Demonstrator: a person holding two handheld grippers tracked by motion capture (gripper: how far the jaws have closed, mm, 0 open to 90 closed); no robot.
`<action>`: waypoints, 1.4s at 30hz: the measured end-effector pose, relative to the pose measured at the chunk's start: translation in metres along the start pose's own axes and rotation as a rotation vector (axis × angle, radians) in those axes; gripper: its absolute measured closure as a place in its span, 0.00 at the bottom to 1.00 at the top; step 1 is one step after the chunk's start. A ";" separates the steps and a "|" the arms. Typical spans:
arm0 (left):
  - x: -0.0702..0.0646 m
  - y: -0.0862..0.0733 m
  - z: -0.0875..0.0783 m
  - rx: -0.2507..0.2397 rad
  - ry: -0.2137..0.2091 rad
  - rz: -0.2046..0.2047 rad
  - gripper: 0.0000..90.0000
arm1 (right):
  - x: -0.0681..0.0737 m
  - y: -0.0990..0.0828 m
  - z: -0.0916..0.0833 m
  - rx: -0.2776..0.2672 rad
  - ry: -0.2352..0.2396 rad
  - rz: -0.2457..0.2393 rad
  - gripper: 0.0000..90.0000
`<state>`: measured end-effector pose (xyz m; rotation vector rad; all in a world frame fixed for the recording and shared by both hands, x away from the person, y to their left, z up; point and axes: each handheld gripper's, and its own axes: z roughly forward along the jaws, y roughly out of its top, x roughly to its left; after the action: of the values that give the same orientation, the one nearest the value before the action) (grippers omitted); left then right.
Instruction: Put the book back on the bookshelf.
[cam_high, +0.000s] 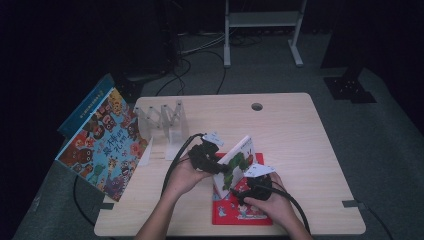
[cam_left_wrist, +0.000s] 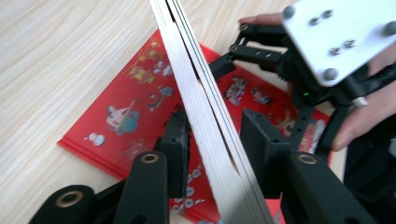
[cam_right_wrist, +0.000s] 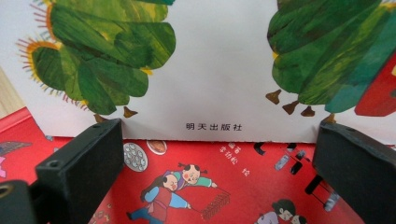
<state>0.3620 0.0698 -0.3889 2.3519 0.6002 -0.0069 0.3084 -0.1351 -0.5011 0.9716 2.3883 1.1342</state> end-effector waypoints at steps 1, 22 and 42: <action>0.000 0.001 0.000 0.017 0.016 0.005 0.72 | 0.000 0.000 0.000 0.000 0.002 -0.002 0.02; 0.009 0.005 -0.011 0.052 -0.016 0.017 0.84 | -0.087 -0.019 -0.038 0.051 -0.165 0.139 0.20; 0.024 -0.026 -0.079 -0.005 0.069 -0.066 0.84 | -0.141 -0.037 -0.042 0.056 -0.277 0.254 0.15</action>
<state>0.3596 0.1468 -0.3498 2.3347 0.7110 0.0457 0.3705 -0.2729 -0.5032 1.3842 2.1296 0.9447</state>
